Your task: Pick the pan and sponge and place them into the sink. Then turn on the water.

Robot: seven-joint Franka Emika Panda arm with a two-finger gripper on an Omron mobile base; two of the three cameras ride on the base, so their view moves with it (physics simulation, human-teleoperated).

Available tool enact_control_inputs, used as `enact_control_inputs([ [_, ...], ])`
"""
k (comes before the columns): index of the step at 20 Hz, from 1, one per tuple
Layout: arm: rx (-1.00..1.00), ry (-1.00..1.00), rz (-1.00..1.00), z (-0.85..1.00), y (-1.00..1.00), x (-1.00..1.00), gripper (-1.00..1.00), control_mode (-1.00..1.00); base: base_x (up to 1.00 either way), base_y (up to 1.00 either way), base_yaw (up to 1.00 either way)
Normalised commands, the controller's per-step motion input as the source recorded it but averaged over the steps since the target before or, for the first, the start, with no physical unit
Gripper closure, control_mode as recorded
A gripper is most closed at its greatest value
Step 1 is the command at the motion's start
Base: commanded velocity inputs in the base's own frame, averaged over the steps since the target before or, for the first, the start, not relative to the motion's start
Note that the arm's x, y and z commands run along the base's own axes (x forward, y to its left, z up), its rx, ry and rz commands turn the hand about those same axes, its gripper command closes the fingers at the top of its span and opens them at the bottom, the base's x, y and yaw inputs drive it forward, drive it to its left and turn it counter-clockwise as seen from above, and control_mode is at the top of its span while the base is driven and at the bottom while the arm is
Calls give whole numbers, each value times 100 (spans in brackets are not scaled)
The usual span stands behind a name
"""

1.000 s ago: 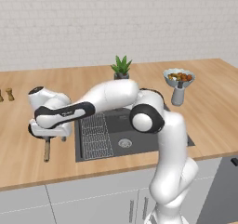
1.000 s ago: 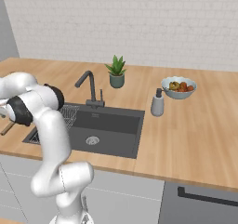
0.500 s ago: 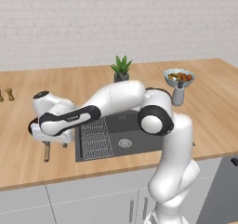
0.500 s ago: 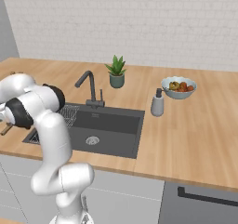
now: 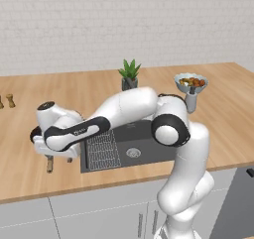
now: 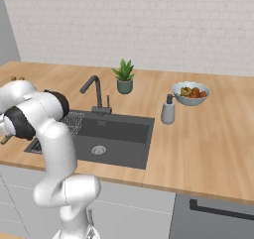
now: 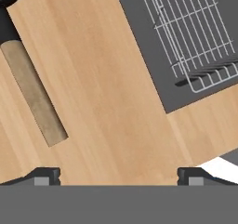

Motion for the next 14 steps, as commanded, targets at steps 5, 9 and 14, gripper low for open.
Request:
enact_control_inputs([
  [5,4,0,0,-8,34,0,-100,-100,0,0,0],
  [9,3,0,0,-21,37,3,-100,-100,0,0,0],
  [14,0,0,0,-23,19,18,-100,-100,0,0,0],
])
